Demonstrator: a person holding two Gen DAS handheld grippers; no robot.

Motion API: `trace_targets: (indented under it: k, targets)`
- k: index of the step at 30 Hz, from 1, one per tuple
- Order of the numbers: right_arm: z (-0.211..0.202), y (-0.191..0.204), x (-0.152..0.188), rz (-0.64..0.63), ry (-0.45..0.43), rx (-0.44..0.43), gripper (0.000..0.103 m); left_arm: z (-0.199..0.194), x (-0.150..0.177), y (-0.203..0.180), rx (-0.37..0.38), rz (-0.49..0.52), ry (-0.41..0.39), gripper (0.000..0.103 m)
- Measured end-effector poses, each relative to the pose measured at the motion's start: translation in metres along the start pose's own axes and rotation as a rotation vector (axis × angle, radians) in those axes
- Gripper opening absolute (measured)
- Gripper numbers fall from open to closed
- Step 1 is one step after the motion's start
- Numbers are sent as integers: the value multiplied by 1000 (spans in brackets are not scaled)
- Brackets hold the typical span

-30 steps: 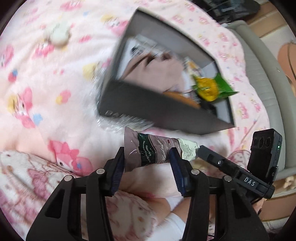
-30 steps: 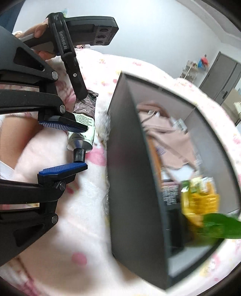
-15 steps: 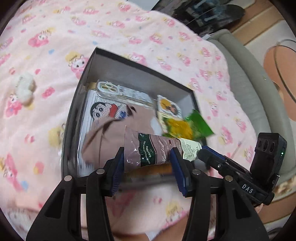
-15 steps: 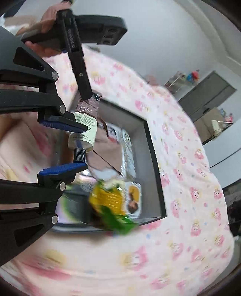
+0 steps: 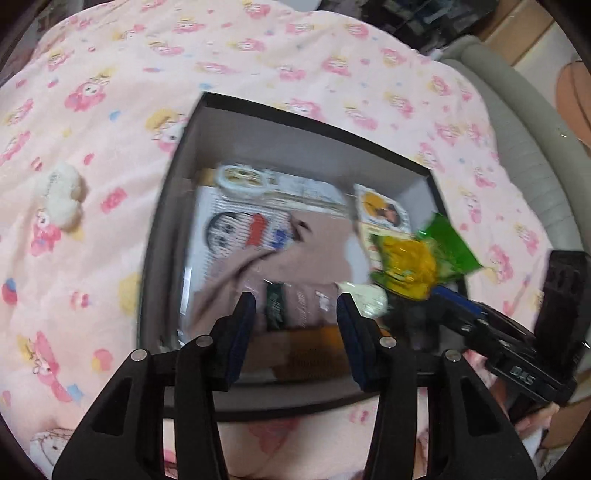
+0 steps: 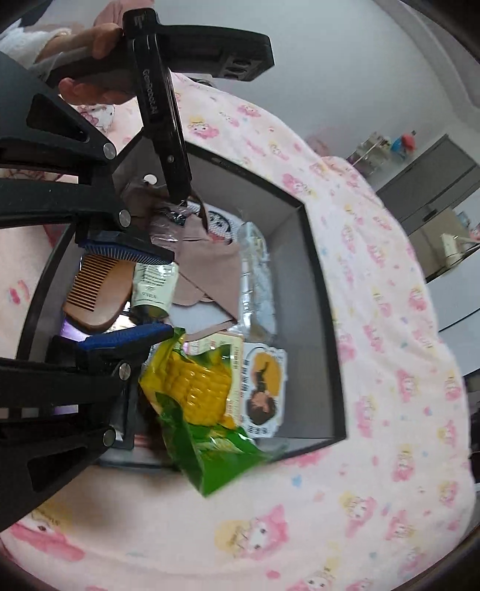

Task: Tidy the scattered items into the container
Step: 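Carry the cream tube over the box and release it inside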

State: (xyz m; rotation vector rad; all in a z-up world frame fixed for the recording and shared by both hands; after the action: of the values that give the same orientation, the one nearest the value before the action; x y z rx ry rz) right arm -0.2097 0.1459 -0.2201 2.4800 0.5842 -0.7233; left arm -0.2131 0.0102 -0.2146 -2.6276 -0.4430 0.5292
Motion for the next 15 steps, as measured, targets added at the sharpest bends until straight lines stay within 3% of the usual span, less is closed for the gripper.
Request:
trace_targets:
  k: [3, 7, 10, 15]
  targets:
    - [8, 5, 8, 2, 39, -26, 30, 6, 19, 0, 21, 15, 54, 46]
    - [19, 9, 18, -36, 86, 28, 30, 38, 23, 0, -36, -6, 102, 46]
    - [10, 8, 19, -51, 88, 99, 30, 19, 23, -13, -2, 3, 56, 46]
    - [-42, 26, 6, -113, -10, 252, 30, -48, 43, -46, 27, 110, -82, 51]
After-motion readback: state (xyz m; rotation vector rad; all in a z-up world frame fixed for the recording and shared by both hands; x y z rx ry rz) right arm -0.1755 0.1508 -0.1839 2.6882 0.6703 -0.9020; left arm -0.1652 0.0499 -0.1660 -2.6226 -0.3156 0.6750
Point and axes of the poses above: each gripper's, at about its wrist camera, not at the fingertips, and z roughly the way its jaws point, y to its left, x to its underside, the point moved 10 cm from there along z, roughly the way its jaws point, and after that the axes turned 11 degrees about -z, right-handed, at the moved point
